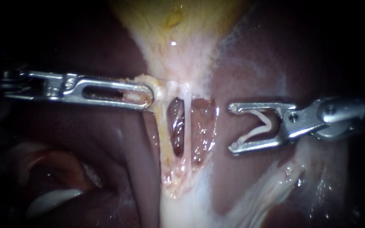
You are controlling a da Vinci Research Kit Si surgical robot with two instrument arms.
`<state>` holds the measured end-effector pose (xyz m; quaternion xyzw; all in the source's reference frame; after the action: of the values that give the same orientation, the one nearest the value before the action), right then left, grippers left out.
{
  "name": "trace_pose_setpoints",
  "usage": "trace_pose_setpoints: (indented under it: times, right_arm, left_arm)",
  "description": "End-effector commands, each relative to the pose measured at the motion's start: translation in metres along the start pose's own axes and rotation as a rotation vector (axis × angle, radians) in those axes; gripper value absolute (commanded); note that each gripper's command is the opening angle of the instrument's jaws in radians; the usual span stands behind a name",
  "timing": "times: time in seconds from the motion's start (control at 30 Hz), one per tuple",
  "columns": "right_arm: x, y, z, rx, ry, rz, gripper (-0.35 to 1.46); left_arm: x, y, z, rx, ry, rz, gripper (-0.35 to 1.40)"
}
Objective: Clipping first clip left tube
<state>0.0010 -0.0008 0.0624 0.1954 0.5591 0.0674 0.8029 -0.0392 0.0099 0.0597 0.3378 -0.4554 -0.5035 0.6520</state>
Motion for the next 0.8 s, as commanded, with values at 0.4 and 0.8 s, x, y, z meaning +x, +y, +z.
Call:
trace_pose_setpoints:
  times: [0.4, 0.8]
  right_arm:
    - [-0.0022, -0.0007, 0.0074, 0.027, 0.005, -0.009, 0.5]
    - [-0.0054, -0.0007, 0.0127, 0.046, -0.005, 0.028, 0.5]
  left_arm:
    - [0.0, 0.0004, 0.0001, 0.002, 0.0, 0.001, -0.35]
    - [0.0, 0.0003, 0.0001, 0.001, 0.0, 0.001, -0.35]
